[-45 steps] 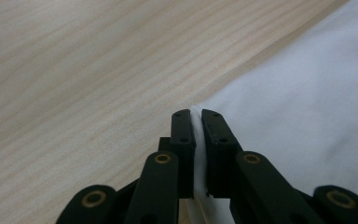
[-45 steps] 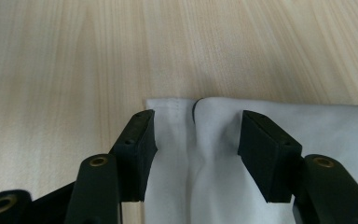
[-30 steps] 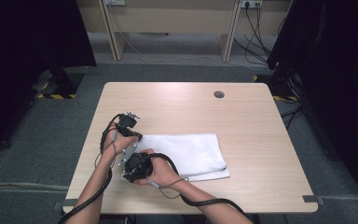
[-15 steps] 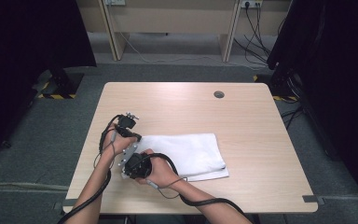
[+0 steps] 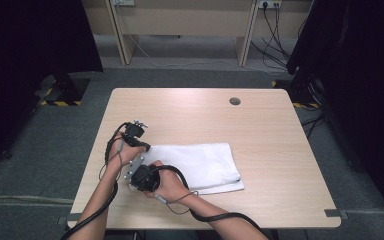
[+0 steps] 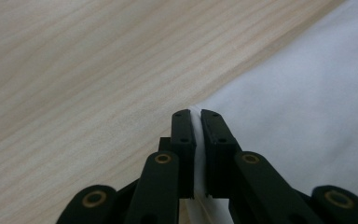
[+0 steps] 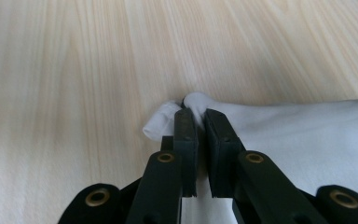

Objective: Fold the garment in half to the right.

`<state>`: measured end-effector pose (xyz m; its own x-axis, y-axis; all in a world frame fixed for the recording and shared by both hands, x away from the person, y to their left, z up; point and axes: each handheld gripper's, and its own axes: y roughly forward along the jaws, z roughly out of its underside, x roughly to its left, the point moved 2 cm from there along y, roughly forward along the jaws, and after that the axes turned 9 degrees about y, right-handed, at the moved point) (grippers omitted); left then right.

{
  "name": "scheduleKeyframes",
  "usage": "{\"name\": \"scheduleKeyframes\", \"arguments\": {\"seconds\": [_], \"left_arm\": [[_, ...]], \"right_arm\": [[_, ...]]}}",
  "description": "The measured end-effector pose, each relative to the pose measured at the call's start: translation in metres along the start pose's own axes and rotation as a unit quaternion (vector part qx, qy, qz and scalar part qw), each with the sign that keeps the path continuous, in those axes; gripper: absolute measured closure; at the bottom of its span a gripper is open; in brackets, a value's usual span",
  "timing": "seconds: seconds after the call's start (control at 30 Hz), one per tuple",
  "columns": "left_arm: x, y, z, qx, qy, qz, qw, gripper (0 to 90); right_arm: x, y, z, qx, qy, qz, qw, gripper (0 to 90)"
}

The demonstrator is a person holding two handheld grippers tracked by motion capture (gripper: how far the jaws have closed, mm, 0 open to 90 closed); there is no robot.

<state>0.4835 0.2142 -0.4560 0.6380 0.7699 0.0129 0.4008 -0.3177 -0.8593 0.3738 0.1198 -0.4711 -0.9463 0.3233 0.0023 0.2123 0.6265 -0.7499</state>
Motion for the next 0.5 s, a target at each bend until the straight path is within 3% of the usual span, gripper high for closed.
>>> {"name": "scheduleKeyframes", "arguments": {"seconds": [0.5], "left_arm": [[0.017,-0.03,0.005,0.016,-0.004,-0.023,0.9996,83.8]], "right_arm": [[0.011,-0.007,-0.029,-0.044,0.008,-0.006,0.999,84.7]]}}
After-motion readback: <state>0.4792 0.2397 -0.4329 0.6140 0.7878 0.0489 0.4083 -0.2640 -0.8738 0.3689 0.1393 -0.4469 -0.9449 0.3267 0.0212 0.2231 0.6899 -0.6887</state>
